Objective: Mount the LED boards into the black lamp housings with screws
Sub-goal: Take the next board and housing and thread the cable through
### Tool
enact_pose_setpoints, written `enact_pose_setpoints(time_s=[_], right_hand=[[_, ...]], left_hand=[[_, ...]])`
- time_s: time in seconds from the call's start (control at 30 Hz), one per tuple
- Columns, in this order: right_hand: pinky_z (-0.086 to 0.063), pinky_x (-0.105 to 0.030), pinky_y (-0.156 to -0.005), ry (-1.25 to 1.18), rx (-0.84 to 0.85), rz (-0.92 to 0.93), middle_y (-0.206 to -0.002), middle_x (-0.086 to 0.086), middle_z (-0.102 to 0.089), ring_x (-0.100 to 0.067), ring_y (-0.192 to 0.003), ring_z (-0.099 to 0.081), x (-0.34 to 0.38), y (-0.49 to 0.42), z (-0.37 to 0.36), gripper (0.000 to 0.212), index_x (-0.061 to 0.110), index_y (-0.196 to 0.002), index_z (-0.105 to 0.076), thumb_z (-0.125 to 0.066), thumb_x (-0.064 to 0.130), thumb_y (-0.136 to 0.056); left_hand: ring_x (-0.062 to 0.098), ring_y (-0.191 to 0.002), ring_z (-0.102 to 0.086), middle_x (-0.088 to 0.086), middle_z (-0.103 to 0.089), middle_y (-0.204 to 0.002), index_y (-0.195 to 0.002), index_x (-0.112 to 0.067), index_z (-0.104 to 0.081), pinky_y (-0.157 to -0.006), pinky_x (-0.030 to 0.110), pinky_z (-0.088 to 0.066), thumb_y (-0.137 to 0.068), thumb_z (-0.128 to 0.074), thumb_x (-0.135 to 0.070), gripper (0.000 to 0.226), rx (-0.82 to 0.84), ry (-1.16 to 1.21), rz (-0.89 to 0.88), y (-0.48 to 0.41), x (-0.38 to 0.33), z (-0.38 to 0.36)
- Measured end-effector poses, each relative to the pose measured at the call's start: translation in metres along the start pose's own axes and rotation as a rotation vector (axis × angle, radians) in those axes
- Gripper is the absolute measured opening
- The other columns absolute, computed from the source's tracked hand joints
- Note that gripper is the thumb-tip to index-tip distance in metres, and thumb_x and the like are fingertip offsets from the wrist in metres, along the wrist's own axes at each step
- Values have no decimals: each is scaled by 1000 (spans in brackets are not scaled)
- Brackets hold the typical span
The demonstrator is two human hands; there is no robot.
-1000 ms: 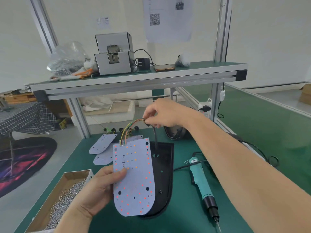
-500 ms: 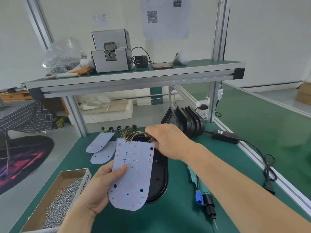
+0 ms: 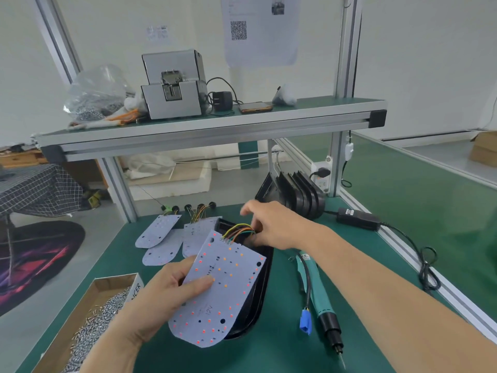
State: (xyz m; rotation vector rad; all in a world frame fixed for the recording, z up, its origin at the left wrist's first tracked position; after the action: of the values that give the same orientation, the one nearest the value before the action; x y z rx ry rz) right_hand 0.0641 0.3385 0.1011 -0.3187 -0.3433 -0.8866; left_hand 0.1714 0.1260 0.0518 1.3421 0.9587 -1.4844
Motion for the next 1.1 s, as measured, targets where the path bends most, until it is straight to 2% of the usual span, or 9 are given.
enact_pose_setpoints(time_s=[0.07,0.13,0.3,0.43,0.63,0.7,0.8,0.93,1.1], right_hand=[[-48,-36,-77,97,52,31,-84,0,-64,-24,-82,-57,0,-2,-1,13,17,-92,-65,-73,26,-87],[-46,-38,-73,113,64,41,-76,-2,-59,-26,-76,-53,-1,-1,-5,26,22,-70,-51,-67,24,-91],[-26,-34,-54,211,-81,76,-71,9,-40,-25,-73,-44,2,0,-21,34,26,-73,-31,-58,28,-93],[-27,-33,-57,168,-179,95,-67,11,-41,-24,-72,-44,2,0,-22,40,31,-71,-26,-60,33,-93],[-45,-36,-68,42,10,70,-71,5,-57,-22,-72,-50,-1,7,-18,25,29,-75,-47,-61,33,-95],[-41,-28,-61,17,96,66,-71,4,-58,-12,-64,-49,-3,12,-14,24,19,-79,-53,-64,35,-93],[-31,-19,-55,-39,154,68,-64,9,-48,-4,-57,-42,-2,20,-11,30,27,-70,-46,-67,27,-91],[-37,-30,-65,-97,8,20,-73,-1,-58,-16,-70,-47,-3,25,-22,21,19,-77,-53,-62,19,-96],[-34,-31,-59,-230,-149,-38,-59,5,-46,-14,-62,-35,-5,29,-35,31,19,-67,-46,-66,24,-90]], left_hand=[[26,-102,-73,9,-75,-115,-113,-21,-75,-77,26,-58,-87,-66,-28,28,4,-32,-14,0,0,-4],[27,-102,-73,9,-75,-115,-112,-22,-75,-78,27,-58,-87,-66,-28,27,-8,-14,-12,-1,1,-5],[32,-107,-71,12,-73,-119,-114,-20,-74,-84,34,-58,-88,-66,-27,28,11,32,-10,-7,5,-8],[30,-107,-71,11,-73,-119,-117,-21,-73,-82,32,-58,-89,-66,-27,29,3,53,-23,-7,3,-6],[33,-105,-72,13,-73,-119,-116,-19,-73,-85,39,-60,-92,-70,-26,25,-28,38,-3,-9,2,2],[35,-102,-72,18,-73,-117,-113,-16,-74,-86,43,-60,-88,-66,-27,28,-74,59,10,-7,6,9],[38,-101,-71,23,-71,-118,-111,-10,-74,-86,48,-59,-88,-64,-22,27,-98,141,32,-2,14,14],[40,-106,-70,22,-70,-120,-114,-12,-73,-85,46,-60,-90,-63,-22,28,-79,195,28,2,19,8],[36,-103,-71,19,-72,-119,-114,-17,-74,-81,41,-60,-89,-72,-27,27,-47,152,12,5,17,-4]])
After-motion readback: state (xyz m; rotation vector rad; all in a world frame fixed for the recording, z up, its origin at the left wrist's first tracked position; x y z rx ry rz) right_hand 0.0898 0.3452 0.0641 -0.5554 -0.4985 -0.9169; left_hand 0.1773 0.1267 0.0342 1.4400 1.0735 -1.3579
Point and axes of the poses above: each hand's wrist, its own y-axis away from the middle knuckle, its own z-axis out of the back of the hand, x = y × z, the point moved 3 cm from there along -y, towards the middle knuckle
